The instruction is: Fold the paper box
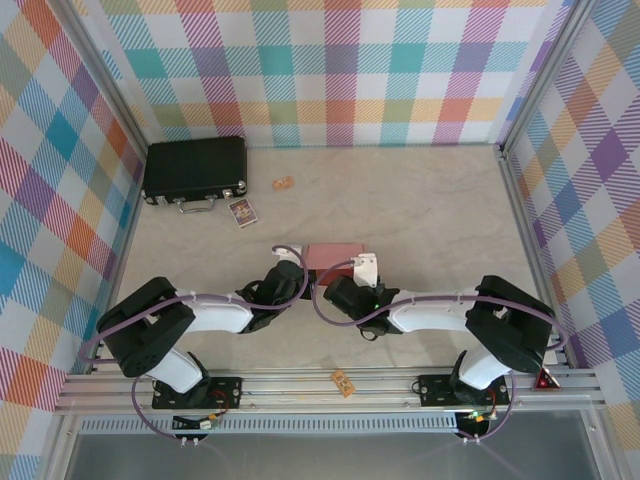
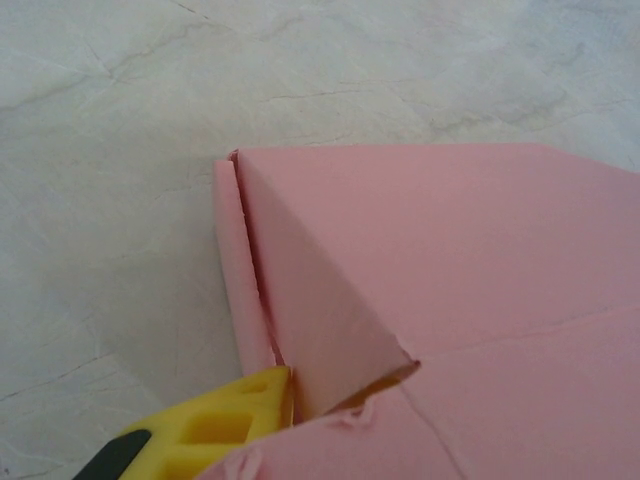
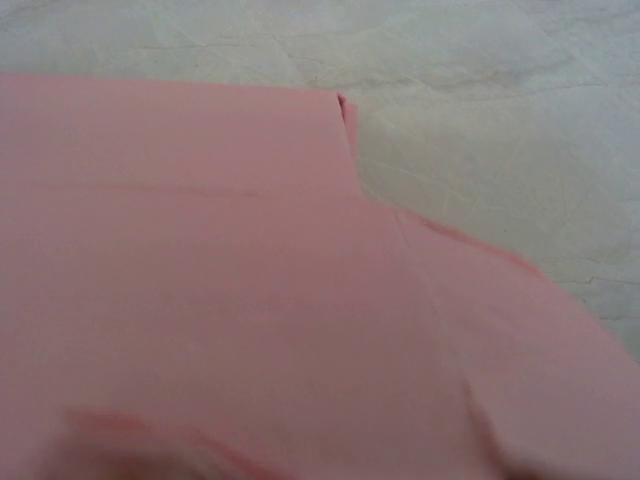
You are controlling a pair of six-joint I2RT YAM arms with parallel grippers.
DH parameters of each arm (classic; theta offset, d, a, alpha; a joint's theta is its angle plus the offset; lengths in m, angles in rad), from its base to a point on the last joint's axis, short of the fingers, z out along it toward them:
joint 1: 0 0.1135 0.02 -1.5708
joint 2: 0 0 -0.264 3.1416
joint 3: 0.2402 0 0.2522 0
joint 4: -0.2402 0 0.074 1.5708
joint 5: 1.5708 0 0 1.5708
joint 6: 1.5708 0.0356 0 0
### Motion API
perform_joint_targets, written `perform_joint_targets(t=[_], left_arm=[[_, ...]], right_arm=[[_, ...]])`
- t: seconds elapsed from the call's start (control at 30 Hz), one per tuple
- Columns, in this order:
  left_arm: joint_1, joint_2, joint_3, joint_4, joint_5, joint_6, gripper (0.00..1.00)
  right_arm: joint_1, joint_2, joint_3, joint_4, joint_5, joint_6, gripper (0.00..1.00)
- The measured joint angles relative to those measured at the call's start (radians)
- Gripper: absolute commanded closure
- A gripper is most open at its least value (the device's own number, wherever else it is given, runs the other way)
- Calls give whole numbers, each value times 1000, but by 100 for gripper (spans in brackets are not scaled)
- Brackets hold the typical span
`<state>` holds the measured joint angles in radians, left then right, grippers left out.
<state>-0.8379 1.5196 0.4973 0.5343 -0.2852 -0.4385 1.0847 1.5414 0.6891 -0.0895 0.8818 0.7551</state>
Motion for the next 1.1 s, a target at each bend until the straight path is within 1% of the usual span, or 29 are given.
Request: perform_joint_targets(t=[0.47, 0.53, 0.77, 1.1], left_arm=[[-13, -54, -55, -11, 7, -6, 68], [-13, -64, -65, -12, 8, -6, 66], [-19, -116, -89, -33, 26, 11, 54], [-31, -241, -133, -106, 30, 39, 47]], right_arm=[[37, -42, -14, -77, 1, 50, 52], [42, -47, -15, -89, 1, 53, 51], [50, -71, -34, -127, 1, 76, 46], [57, -169, -85, -197, 8, 110, 41]])
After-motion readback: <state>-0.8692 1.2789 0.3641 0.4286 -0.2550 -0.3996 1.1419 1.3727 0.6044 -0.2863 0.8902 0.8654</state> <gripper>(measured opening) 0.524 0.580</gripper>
